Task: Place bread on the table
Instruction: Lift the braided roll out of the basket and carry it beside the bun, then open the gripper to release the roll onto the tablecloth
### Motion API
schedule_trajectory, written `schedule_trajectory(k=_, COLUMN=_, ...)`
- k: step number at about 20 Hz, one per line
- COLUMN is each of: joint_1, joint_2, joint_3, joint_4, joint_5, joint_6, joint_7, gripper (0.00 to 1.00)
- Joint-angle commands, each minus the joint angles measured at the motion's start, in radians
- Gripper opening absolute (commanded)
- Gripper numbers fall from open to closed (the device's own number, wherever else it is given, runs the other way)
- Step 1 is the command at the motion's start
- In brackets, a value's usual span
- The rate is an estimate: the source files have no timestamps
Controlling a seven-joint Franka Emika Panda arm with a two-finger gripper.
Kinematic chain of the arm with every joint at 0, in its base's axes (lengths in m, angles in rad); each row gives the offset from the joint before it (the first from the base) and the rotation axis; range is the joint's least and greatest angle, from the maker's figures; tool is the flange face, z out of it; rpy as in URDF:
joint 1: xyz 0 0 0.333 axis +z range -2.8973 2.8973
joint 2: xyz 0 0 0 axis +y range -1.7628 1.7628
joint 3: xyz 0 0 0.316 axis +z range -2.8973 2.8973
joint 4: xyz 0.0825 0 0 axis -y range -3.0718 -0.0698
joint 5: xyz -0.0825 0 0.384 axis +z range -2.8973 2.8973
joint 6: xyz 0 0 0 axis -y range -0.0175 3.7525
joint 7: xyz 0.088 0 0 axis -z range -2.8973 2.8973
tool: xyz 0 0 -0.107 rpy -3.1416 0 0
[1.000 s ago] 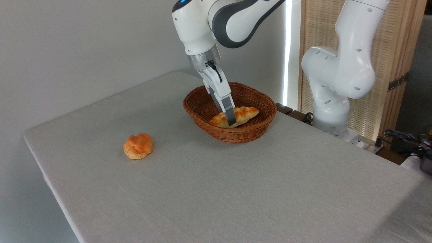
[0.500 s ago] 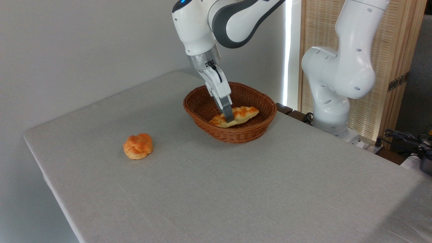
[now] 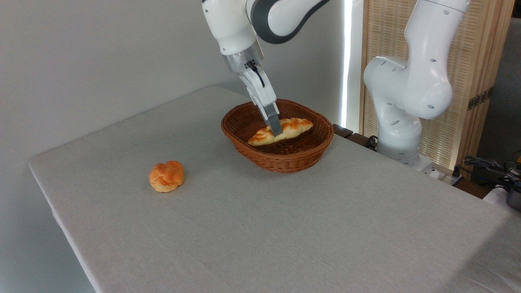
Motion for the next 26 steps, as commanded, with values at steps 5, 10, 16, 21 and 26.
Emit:
schedule_trajectory(k=5, joint_1=-0.004, joint_2=-0.006, joint_3=0.075, joint_4=0.222, joint_5=-0.06, joint_6=-0.136, joint_7=0.01, gripper=0.27)
schedule_trajectory(k=10, joint_1=0.006, joint_2=0.084, joint_3=0.214, joint_4=0.348, joint_5=-0.002, joint_6=-0.062, joint_7=0.007, gripper=0.28)
schedule_trajectory(k=16, joint_1=0.006, joint_2=0.325, joint_3=0.291, joint_4=0.431, joint_5=0.051, joint_6=0.197, joint_7=0.005, gripper=0.42)
schedule_trajectory(k=21, joint_1=0.006, joint_2=0.462, joint_3=0.279, joint_4=0.431, joint_5=0.057, joint_6=0.349, joint_7=-0.088, gripper=0.98)
schedule_trajectory(k=26, joint_1=0.005, joint_2=0.466, joint_3=0.279, joint_4=0.429, joint_5=0.061, joint_6=0.36, joint_7=-0.095, gripper=1.0)
